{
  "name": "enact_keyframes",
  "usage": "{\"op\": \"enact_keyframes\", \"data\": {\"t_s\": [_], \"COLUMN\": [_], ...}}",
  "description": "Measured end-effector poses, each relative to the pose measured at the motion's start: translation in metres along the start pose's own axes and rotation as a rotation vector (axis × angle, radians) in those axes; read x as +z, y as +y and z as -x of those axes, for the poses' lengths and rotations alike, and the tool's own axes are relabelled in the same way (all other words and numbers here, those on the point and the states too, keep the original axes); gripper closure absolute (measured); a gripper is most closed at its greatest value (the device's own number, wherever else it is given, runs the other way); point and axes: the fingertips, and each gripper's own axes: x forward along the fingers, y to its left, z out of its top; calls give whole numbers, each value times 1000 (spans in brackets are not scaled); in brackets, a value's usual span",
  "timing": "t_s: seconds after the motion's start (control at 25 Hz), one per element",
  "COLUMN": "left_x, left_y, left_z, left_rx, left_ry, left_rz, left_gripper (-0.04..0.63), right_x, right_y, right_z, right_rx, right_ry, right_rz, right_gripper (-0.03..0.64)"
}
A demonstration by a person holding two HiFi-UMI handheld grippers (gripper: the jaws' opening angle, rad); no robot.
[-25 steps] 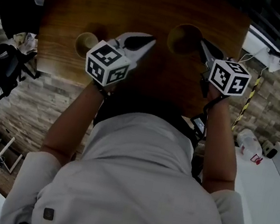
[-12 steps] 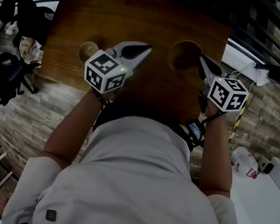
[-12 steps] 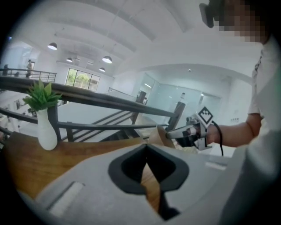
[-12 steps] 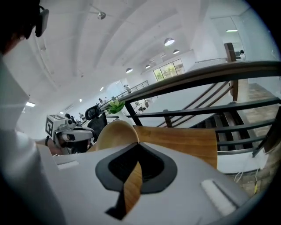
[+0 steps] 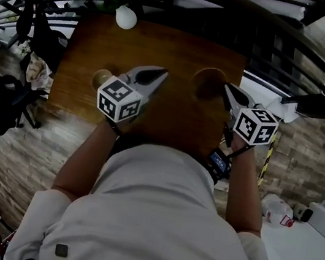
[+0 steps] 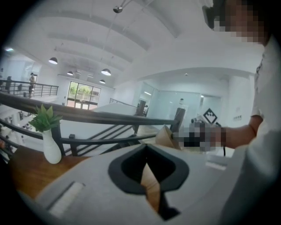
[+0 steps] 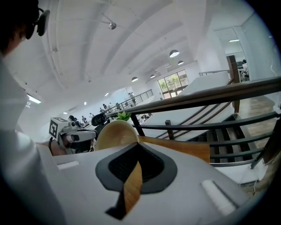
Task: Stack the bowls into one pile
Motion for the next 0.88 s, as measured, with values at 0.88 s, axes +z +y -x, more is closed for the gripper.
{"op": "enact_keyframes", "data": {"t_s": [0.88], "left_x": [-2], "left_y": [29], "left_z": [61], "left_rx": [117], "left_ry": [12], "left_rz": [-5], "left_gripper": [591], "right_x": [12], "right_y": [44], "right_z": [-31], "right_rx": [96], "right_ry": [-22], "right_rz": [18], "right_gripper": [603]}}
